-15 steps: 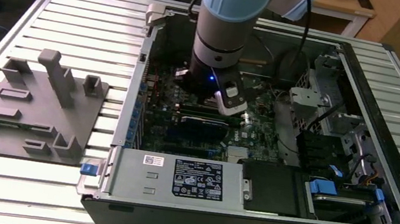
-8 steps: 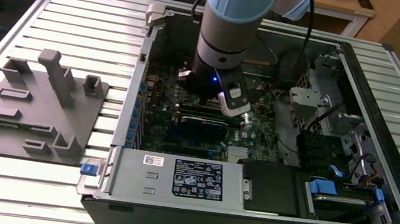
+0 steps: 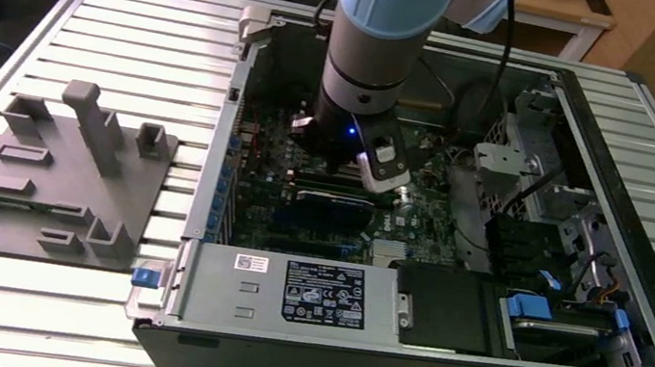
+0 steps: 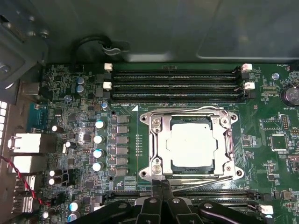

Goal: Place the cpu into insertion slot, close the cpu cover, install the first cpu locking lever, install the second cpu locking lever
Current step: 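Install the second cpu locking lever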

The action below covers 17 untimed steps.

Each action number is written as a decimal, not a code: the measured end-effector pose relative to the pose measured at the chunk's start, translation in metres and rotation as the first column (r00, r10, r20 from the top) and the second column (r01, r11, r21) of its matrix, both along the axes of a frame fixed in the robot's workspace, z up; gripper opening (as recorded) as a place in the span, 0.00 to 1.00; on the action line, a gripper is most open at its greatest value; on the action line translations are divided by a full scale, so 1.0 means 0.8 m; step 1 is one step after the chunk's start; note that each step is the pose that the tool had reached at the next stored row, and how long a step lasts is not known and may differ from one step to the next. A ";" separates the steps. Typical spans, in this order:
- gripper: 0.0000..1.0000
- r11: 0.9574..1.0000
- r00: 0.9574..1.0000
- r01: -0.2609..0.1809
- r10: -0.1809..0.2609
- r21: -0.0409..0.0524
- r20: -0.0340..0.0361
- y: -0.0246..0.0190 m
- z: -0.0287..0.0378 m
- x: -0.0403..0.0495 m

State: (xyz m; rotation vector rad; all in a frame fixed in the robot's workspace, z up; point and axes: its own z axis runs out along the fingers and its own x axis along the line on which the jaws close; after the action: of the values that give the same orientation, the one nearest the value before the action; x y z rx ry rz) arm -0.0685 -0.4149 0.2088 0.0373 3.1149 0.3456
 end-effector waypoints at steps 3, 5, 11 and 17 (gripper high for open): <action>0.10 1.000 1.000 0.000 0.000 0.000 0.000 -0.0004 0.0000 -0.002; 0.10 1.000 1.000 0.000 0.000 0.000 0.000 -0.0006 0.0000 -0.004; 0.10 1.000 1.000 0.000 0.000 0.004 0.000 -0.0011 -0.0011 -0.008; 0.10 0.999 1.000 0.000 0.000 0.034 0.000 -0.0035 -0.0032 -0.009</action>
State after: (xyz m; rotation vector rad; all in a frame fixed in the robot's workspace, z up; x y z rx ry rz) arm -0.0758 -0.4176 0.2062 0.0376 3.1091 0.3980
